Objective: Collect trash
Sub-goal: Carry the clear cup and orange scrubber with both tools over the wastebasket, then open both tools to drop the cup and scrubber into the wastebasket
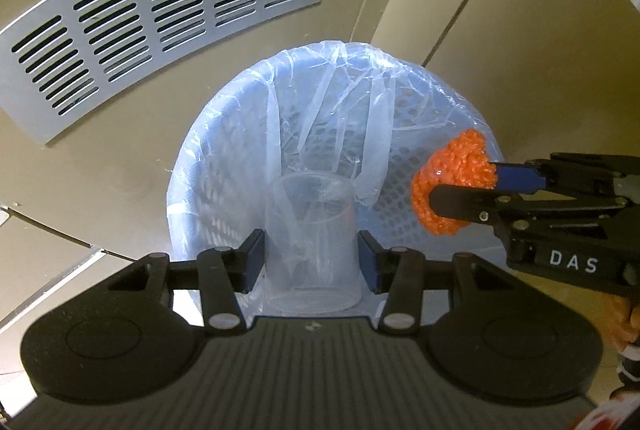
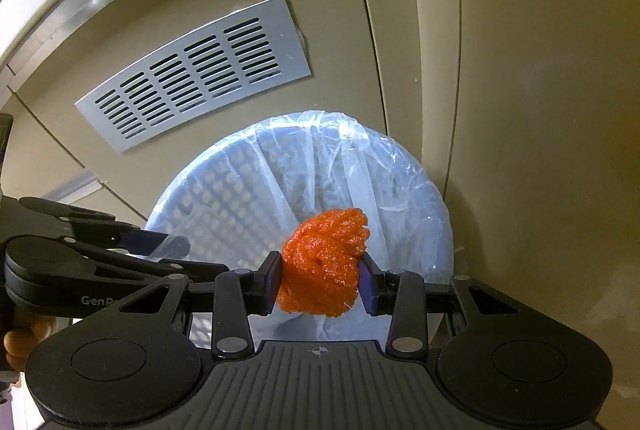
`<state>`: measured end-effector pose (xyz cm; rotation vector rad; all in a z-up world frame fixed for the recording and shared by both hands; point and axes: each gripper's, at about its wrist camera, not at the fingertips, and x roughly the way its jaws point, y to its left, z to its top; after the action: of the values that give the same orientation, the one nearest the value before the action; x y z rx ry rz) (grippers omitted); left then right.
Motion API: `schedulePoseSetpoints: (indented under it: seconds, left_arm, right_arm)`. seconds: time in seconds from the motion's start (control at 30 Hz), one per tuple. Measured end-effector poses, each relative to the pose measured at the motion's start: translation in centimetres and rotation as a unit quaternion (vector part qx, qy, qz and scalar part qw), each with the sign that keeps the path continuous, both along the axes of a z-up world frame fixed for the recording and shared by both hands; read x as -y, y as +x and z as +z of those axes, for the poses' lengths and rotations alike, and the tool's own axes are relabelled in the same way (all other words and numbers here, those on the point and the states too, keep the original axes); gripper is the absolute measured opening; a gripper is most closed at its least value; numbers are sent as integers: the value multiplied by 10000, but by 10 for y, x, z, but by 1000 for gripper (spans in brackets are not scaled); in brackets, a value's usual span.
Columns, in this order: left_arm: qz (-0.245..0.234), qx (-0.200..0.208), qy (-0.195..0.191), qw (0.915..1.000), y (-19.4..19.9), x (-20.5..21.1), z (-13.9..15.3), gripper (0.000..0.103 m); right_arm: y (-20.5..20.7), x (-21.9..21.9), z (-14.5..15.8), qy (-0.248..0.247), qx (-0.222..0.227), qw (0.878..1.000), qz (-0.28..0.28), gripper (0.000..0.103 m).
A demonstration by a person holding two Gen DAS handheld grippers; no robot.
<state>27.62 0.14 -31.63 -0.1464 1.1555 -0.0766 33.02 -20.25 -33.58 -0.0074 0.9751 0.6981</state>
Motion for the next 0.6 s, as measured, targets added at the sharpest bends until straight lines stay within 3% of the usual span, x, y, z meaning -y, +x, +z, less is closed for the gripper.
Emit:
schedulePoseSetpoints:
  seconds: [0.13, 0.6]
  left_arm:
    - [71, 82, -37, 9999, 1, -2, 0, 62]
    - [-81, 158, 218, 9996, -8, -5, 22, 62]
  right_arm:
    - [1, 1, 0, 25, 5, 10000, -21, 39]
    - [-1, 4, 5, 70, -40, 10000, -49, 39]
